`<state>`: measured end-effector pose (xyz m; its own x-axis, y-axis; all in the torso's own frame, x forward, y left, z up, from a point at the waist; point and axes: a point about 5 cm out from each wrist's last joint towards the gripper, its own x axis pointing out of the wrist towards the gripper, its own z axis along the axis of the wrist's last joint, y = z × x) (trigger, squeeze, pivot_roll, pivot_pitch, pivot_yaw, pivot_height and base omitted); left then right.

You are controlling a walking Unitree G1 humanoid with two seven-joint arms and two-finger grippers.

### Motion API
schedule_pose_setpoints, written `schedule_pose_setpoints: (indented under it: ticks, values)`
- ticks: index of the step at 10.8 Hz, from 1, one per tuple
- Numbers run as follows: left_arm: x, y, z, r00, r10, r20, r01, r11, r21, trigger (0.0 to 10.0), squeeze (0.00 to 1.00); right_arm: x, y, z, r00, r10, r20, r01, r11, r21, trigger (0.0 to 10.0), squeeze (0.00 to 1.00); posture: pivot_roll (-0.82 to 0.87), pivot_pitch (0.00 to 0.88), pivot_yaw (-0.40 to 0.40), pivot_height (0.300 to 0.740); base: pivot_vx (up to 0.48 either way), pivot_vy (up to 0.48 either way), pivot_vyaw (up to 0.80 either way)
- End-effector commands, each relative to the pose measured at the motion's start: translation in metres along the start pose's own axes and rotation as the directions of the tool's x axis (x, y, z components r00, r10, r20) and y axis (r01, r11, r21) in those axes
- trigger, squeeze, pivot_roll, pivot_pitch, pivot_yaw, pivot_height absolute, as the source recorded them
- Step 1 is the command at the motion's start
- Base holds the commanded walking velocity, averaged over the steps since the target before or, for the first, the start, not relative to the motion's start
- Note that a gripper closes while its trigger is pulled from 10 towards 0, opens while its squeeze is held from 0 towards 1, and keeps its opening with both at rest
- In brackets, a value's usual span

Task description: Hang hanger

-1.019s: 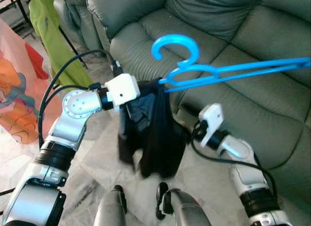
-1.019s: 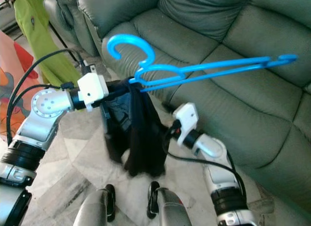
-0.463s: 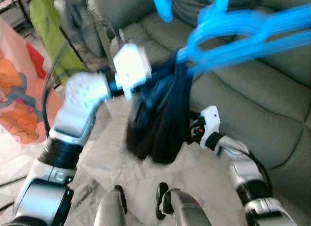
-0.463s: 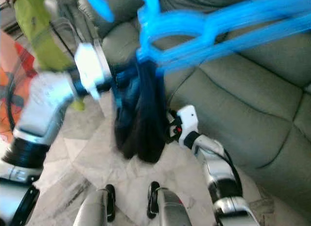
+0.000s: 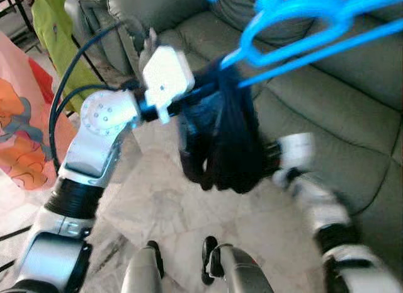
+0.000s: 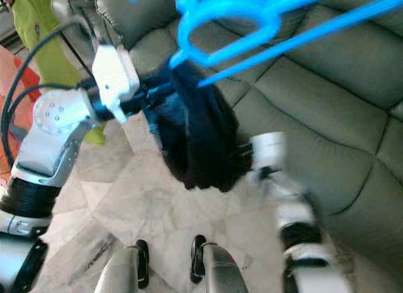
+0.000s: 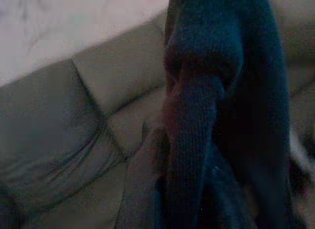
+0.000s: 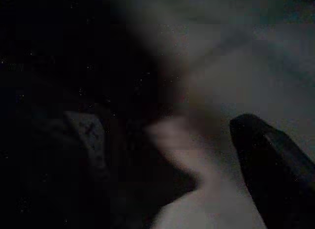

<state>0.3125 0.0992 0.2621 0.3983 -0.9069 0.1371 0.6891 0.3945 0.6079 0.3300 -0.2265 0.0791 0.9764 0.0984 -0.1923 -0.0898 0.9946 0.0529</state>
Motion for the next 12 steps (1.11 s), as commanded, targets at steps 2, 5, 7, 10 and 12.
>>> schedule_pose_setpoints:
  ticks: [2,5,7,10,12]
  values:
    - [-0.02,0.014,-0.01,0.997,0.076,-0.026,-0.075,0.997,0.013,0.0,0.0,-0.021,-0.071,0.02,0.92,-0.386,0.074,0.378,0.92,0.1,0.0,0.0,-0.05,0.229,-0.04,0.74,0.0,0.0,0.0]
    - [-0.048,0.006,-0.05,0.98,0.065,-0.186,-0.073,0.997,-0.038,0.0,0.0,-0.037,-0.114,0.107,0.735,-0.56,0.382,0.56,0.819,0.123,0.0,0.0,-0.06,0.227,-0.036,0.74,0.0,0.0,0.0]
    - [-0.059,-0.023,-0.072,0.95,-0.101,-0.294,0.087,0.994,-0.059,0.0,0.0,-0.033,-0.109,0.144,0.689,-0.532,0.492,0.548,0.827,0.125,0.0,0.0,-0.05,0.221,-0.044,0.74,0.0,0.0,0.0]
    - [-0.067,-0.055,-0.106,0.885,-0.186,-0.428,0.172,0.983,-0.072,0.0,0.0,-0.024,-0.095,0.146,0.705,-0.492,0.51,0.514,0.851,0.11,0.0,0.0,-0.06,0.219,-0.048,0.74,0.0,0.0,0.0]
    - [-0.073,-0.07,-0.129,0.827,-0.169,-0.536,0.134,0.986,-0.104,0.0,0.0,-0.022,-0.092,0.141,0.714,-0.486,0.504,0.503,0.857,0.113,0.0,0.0,-0.06,0.22,-0.046,0.74,0.0,0.0,0.0]
